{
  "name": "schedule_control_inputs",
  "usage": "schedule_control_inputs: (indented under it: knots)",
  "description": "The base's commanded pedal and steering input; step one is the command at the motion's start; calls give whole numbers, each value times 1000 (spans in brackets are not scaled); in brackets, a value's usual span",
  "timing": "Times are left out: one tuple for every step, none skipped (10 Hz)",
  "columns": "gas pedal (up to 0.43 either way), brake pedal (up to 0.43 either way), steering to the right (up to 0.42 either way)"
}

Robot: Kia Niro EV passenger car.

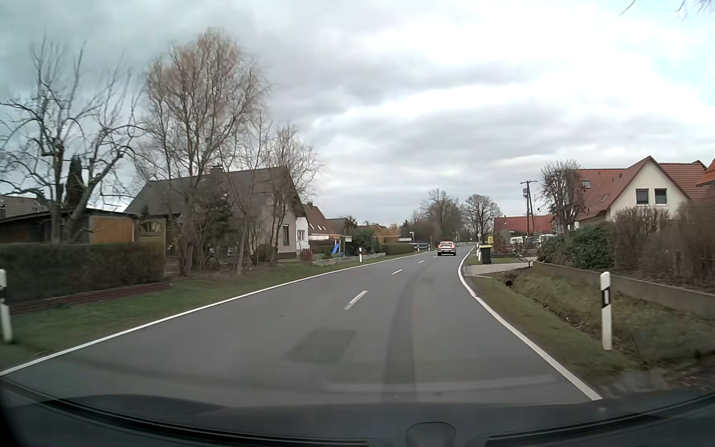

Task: Follow the waypoints while adhering to traffic rules and regulations

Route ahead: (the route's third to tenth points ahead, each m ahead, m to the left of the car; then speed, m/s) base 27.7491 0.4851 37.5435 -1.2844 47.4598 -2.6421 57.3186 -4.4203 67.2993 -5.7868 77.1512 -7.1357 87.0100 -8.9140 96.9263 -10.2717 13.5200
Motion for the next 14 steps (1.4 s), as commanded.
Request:
schedule_control_inputs:
  knots:
    - [0, 0, 22]
    - [0, 0, 22]
    - [0, 0, 24]
    - [0, 0, 26]
    - [0, 12, 27]
    - [0, 49, 27]
    - [0, 79, 28]
    - [0, 104, 29]
    - [0, 128, 29]
    - [0, 134, 29]
    - [0, 134, 29]
    - [0, 134, 29]
    - [0, 140, 29]
    - [0, 116, 29]
